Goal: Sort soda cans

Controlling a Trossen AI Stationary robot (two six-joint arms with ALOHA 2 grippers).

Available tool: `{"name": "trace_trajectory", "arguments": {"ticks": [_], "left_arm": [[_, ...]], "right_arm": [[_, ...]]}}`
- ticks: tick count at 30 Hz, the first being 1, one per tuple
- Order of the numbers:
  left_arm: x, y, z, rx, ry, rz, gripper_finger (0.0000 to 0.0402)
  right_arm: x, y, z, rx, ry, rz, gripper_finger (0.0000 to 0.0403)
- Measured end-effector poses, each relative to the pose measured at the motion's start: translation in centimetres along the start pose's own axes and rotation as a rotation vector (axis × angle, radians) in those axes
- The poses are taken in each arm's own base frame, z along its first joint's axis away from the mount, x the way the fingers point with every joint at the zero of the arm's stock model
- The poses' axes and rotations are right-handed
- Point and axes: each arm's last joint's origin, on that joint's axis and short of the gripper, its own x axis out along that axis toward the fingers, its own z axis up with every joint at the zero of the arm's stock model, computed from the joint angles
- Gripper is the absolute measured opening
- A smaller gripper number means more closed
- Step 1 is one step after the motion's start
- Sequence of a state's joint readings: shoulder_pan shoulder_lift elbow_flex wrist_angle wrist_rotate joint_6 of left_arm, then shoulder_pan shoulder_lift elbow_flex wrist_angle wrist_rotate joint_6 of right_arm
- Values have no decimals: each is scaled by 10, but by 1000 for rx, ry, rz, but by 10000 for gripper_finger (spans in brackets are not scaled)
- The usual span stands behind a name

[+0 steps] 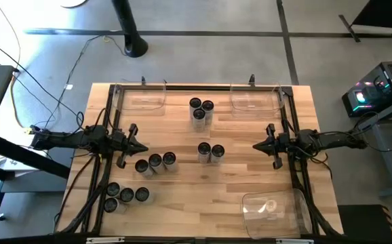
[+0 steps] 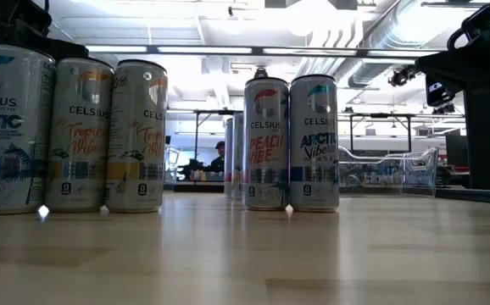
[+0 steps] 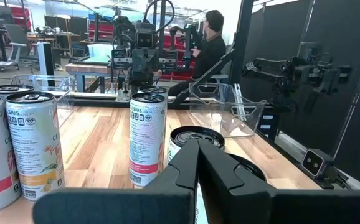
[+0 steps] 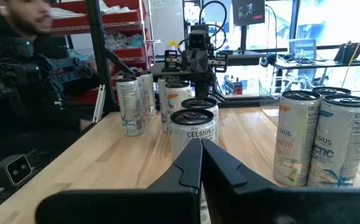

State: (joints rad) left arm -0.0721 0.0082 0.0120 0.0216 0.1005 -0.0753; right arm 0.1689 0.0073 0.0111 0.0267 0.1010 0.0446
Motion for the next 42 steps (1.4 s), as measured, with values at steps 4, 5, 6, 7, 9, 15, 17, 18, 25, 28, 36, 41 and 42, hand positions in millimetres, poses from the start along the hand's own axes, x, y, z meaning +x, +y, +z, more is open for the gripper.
{"name": "trace_trajectory", "arguments": {"ticks": [4, 5, 6, 7, 9, 15, 17, 18, 25, 28, 36, 41, 42], "left_arm": [[0, 1, 0, 0, 3, 6, 0], [0, 1, 0, 0, 4, 10, 0], [0, 1, 0, 0, 4, 14, 0], [0, 1, 0, 0, 4, 15, 0], [0, 1, 0, 0, 4, 17, 0], [0, 1, 0, 0, 4, 18, 0], [0, 1, 0, 0, 5, 20, 0], [0, 1, 0, 0, 5, 20, 0], [0, 1, 0, 0, 4, 20, 0], [0, 1, 0, -2, 3, 20, 0], [0, 0, 2, -204, -16, -1, 0], [0, 2, 9, -290, -95, 41, 0], [0, 2, 9, -307, -105, 66, 0]], "right_arm": [[0, 0, 0, 0, 0, 0, 0], [0, 0, 0, 0, 0, 0, 0], [0, 0, 0, 0, 0, 0, 0], [0, 0, 0, 0, 0, 0, 0], [0, 0, 0, 0, 0, 0, 0], [0, 0, 0, 0, 0, 0, 0], [0, 0, 0, 0, 0, 0, 0], [0, 0, 0, 0, 0, 0, 0], [0, 0, 0, 0, 0, 0, 0], [0, 0, 0, 0, 0, 0, 0], [0, 0, 0, 0, 0, 0, 0], [0, 0, 0, 0, 0, 0, 0], [0, 0, 0, 0, 0, 0, 0]]}}
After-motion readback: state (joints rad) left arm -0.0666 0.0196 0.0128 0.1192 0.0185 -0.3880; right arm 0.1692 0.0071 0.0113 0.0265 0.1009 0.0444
